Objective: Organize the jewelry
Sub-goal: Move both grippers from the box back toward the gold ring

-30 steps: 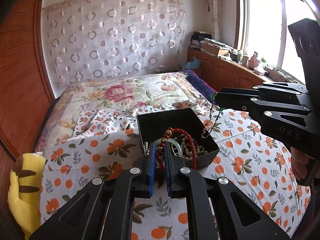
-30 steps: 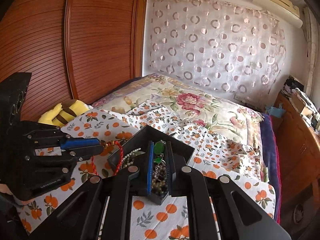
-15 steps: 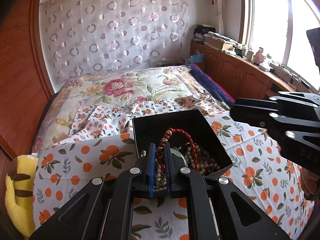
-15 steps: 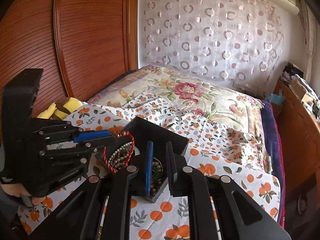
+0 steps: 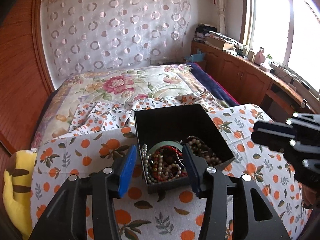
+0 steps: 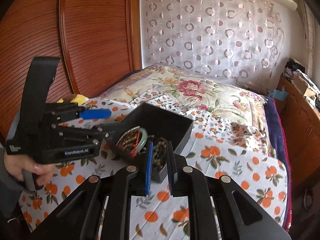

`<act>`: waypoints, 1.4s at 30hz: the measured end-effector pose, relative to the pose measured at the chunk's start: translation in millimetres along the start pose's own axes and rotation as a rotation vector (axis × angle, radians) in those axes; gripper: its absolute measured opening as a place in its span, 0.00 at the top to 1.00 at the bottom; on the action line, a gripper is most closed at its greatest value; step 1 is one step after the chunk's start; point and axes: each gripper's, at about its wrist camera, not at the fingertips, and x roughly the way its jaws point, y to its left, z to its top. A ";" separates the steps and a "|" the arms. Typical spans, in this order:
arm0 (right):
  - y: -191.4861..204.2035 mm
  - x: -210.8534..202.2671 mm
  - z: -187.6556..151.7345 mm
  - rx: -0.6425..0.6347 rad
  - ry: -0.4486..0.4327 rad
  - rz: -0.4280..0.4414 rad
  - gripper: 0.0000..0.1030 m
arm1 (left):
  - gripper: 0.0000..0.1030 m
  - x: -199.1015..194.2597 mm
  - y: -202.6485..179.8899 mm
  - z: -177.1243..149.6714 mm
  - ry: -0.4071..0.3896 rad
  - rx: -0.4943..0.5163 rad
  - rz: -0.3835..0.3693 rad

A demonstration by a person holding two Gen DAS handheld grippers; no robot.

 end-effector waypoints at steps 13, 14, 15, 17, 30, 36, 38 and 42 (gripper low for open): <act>34.4 -24.2 -54.1 -0.013 0.015 0.047 0.60 | 0.41 -40.6 -1.4 -58.1 0.022 0.027 -0.041; 39.9 -24.7 -60.3 -0.022 0.024 0.057 0.60 | 0.41 -41.7 -0.3 -61.4 0.027 0.029 -0.040; 43.6 -25.1 -64.9 -0.026 0.030 0.067 0.60 | 0.40 -43.2 1.0 -68.0 0.035 0.032 -0.033; 54.5 -23.6 -75.2 -0.043 0.053 0.105 0.60 | 0.35 -45.5 4.0 -78.5 0.042 0.028 -0.036; 103.2 0.2 -106.8 -0.171 0.192 0.143 0.70 | 0.16 -61.6 8.3 -115.6 0.071 0.066 -0.028; 103.4 7.1 -112.4 -0.195 0.208 0.125 0.77 | 0.16 -54.3 3.1 -122.6 0.100 0.076 -0.041; 101.2 5.8 -112.2 -0.194 0.207 0.120 0.88 | 0.16 -52.3 0.8 -123.5 0.105 0.077 -0.050; 98.4 3.6 -113.5 -0.198 0.204 0.117 0.91 | 0.16 -49.5 -5.1 -124.3 0.113 0.085 -0.060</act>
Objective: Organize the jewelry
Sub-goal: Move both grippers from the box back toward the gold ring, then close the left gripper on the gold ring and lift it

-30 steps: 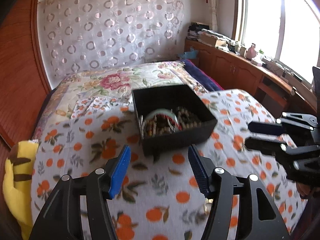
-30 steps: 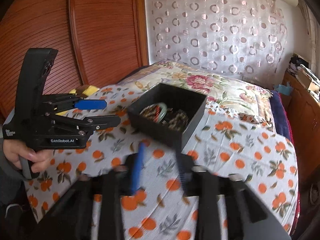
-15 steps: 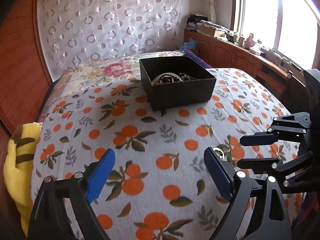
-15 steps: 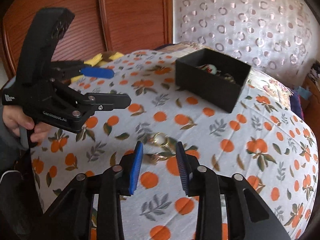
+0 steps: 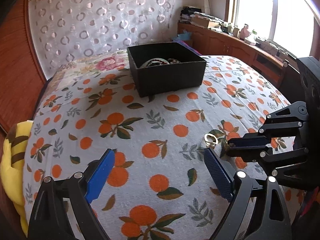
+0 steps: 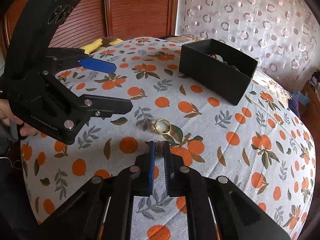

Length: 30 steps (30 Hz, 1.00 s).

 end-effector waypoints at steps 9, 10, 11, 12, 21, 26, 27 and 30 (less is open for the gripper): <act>-24.5 -20.6 -6.8 0.070 -0.047 -0.021 0.91 | 0.16 9.2 -23.2 6.1 0.020 0.028 -0.030; -27.3 -21.9 -7.4 0.078 -0.049 -0.025 0.91 | 0.16 10.3 -26.1 6.5 0.023 0.031 -0.033; -29.9 -23.2 -8.0 0.085 -0.052 -0.028 0.91 | 0.16 11.6 -29.1 7.1 0.026 0.036 -0.036; -32.9 -25.0 -8.7 0.091 -0.054 -0.032 0.91 | 0.16 13.0 -32.7 7.8 0.027 0.041 -0.039; -42.9 -30.6 -11.7 0.111 -0.067 -0.051 0.91 | 0.40 23.0 -56.4 11.1 0.049 0.095 -0.059; -44.0 -31.0 -11.8 0.114 -0.072 -0.051 0.91 | 0.45 28.8 -62.8 9.0 0.062 0.113 -0.062; -43.9 -30.9 -11.8 0.113 -0.070 -0.053 0.91 | 0.48 28.6 -63.0 8.8 0.058 0.111 -0.065; -43.8 -30.8 -12.2 0.113 -0.068 -0.052 0.91 | 0.52 28.0 -63.8 9.2 0.052 0.110 -0.070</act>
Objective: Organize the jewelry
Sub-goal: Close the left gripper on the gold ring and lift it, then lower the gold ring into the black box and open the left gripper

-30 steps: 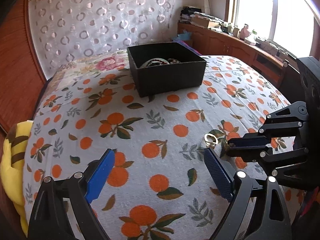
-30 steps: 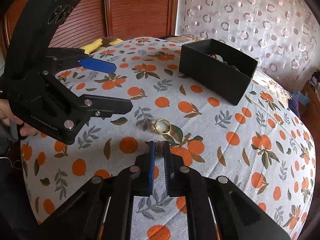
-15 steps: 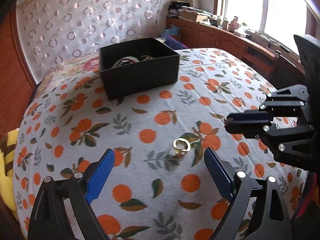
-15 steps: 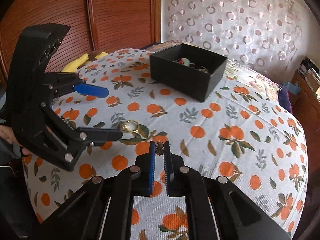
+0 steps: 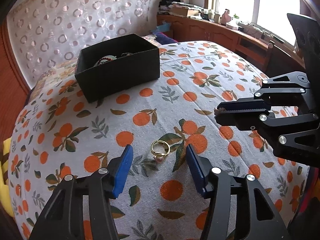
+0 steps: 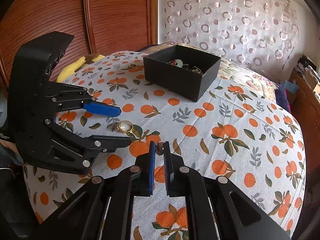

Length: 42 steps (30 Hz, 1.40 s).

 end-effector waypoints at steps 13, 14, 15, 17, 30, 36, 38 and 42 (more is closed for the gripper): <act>1.4 0.7 1.6 -0.003 -0.004 0.002 0.91 | 0.83 -5.7 3.4 0.1 -0.017 -0.014 -0.004; 1.0 0.6 3.4 -0.003 -0.006 0.000 0.91 | 0.83 -6.5 4.5 0.7 -0.020 -0.016 0.000; 0.1 0.5 4.7 -0.002 -0.008 -0.001 0.91 | 0.83 -8.2 7.0 2.8 -0.027 -0.023 0.007; -2.7 0.4 9.8 0.001 -0.016 -0.002 0.91 | 0.83 -12.4 11.7 7.1 -0.039 -0.034 0.012; -32.7 4.6 59.7 0.071 -0.115 -0.025 0.91 | 0.83 -25.6 42.2 56.2 -0.133 -0.095 0.078; -43.8 14.4 81.6 0.098 -0.134 -0.034 0.91 | 0.83 -20.5 55.6 69.8 -0.137 -0.118 0.099; -46.4 18.0 88.5 0.108 -0.140 -0.033 0.91 | 0.82 -19.3 58.6 73.3 -0.138 -0.122 0.106; -50.0 21.7 98.7 0.122 -0.148 -0.031 0.91 | 0.83 -19.6 63.8 80.0 -0.142 -0.130 0.117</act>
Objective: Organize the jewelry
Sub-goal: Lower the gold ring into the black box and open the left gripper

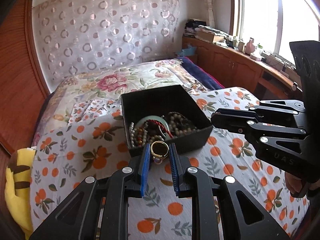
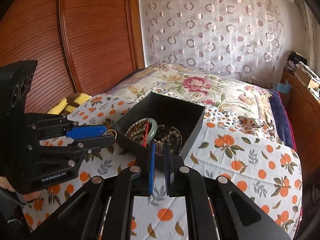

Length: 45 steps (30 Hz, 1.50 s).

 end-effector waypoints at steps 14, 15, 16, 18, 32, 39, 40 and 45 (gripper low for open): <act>-19.9 36.7 36.2 0.061 0.028 0.007 0.90 | 0.82 11.7 20.2 20.3 -0.015 -0.023 0.038; -20.3 36.7 36.2 0.063 0.028 0.002 0.90 | 0.82 15.7 22.7 21.8 -0.010 -0.028 0.040; -20.1 35.9 35.6 0.064 0.028 0.002 0.90 | 0.82 19.4 25.2 23.4 -0.007 -0.034 0.041; -22.7 34.2 34.6 0.071 0.034 0.006 0.89 | 0.82 25.2 29.3 25.4 -0.002 -0.049 0.044; -45.5 13.2 24.1 0.116 0.005 -0.016 0.76 | 0.82 48.3 29.0 54.5 0.003 -0.077 0.051; -52.0 4.7 17.2 0.105 -0.008 -0.048 0.76 | 0.82 64.4 25.3 68.9 0.009 -0.062 0.082; -51.8 4.2 16.6 0.104 -0.009 -0.053 0.76 | 0.81 65.0 25.9 69.2 0.009 -0.064 0.088; -50.4 1.0 8.1 0.089 -0.009 -0.098 0.76 | 0.56 58.3 31.0 60.7 -0.001 -0.090 0.097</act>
